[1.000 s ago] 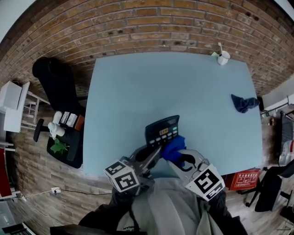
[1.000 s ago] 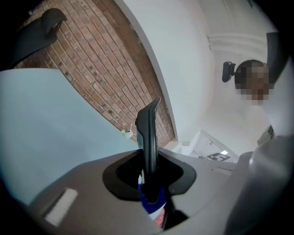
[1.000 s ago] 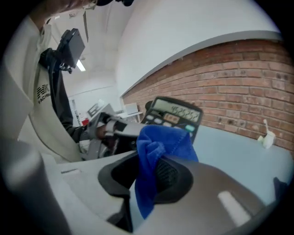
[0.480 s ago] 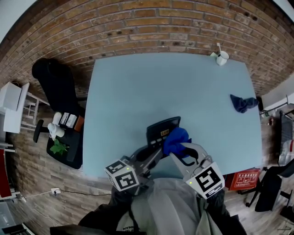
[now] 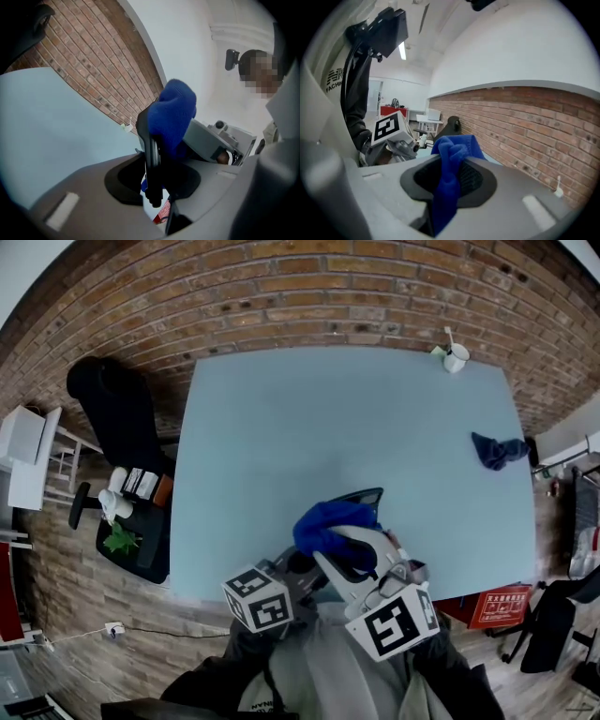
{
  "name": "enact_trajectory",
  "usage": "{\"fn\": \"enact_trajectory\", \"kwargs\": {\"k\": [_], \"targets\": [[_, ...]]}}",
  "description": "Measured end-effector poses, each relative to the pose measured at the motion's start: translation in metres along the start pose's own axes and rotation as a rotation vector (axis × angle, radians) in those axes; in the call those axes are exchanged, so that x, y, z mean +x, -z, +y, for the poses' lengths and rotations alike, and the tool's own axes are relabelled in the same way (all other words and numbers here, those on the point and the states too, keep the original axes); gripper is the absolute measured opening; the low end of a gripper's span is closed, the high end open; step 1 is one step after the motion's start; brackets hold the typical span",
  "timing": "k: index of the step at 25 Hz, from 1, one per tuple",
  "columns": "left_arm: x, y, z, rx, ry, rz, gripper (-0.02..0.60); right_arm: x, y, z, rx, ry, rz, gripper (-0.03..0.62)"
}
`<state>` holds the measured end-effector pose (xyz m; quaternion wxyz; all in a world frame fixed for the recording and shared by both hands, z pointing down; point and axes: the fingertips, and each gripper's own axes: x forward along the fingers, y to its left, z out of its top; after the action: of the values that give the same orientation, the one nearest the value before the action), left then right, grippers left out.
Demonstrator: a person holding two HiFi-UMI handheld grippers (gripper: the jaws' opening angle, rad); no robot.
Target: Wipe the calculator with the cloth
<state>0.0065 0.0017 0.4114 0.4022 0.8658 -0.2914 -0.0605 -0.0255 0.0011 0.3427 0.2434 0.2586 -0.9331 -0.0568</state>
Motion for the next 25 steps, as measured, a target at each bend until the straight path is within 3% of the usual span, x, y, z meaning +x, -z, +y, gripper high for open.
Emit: {"fn": "enact_trajectory", "kwargs": {"k": [2,4,8,11,16,19,23,25], "targets": [[0.0,0.002,0.0,-0.016,-0.003,-0.002,0.08,0.002,0.001,-0.005,-0.013,0.014,-0.026,0.086],[-0.003,0.001,0.002,-0.02,-0.011,-0.009,0.081,-0.001,0.017,-0.029,0.051,0.071,-0.045,0.086],[-0.008,-0.003,0.007,-0.028,-0.012,-0.027,0.086,-0.015,0.076,-0.075,0.21,0.192,0.072,0.086],[-0.005,-0.001,0.009,-0.048,-0.01,-0.02,0.086,-0.017,0.079,-0.06,0.222,0.153,0.076,0.086],[-0.006,-0.006,0.013,-0.107,0.009,-0.047,0.078,-0.008,0.037,0.0,0.131,0.031,0.039,0.086],[-0.01,-0.007,0.013,-0.116,0.011,-0.058,0.08,-0.009,0.05,-0.018,0.186,0.074,0.006,0.086],[-0.011,-0.011,0.01,-0.126,0.03,-0.082,0.083,-0.029,0.102,-0.06,0.288,0.178,0.117,0.086],[-0.011,-0.013,0.013,-0.154,0.03,-0.101,0.081,-0.032,0.116,-0.054,0.326,0.158,0.137,0.086]]}}
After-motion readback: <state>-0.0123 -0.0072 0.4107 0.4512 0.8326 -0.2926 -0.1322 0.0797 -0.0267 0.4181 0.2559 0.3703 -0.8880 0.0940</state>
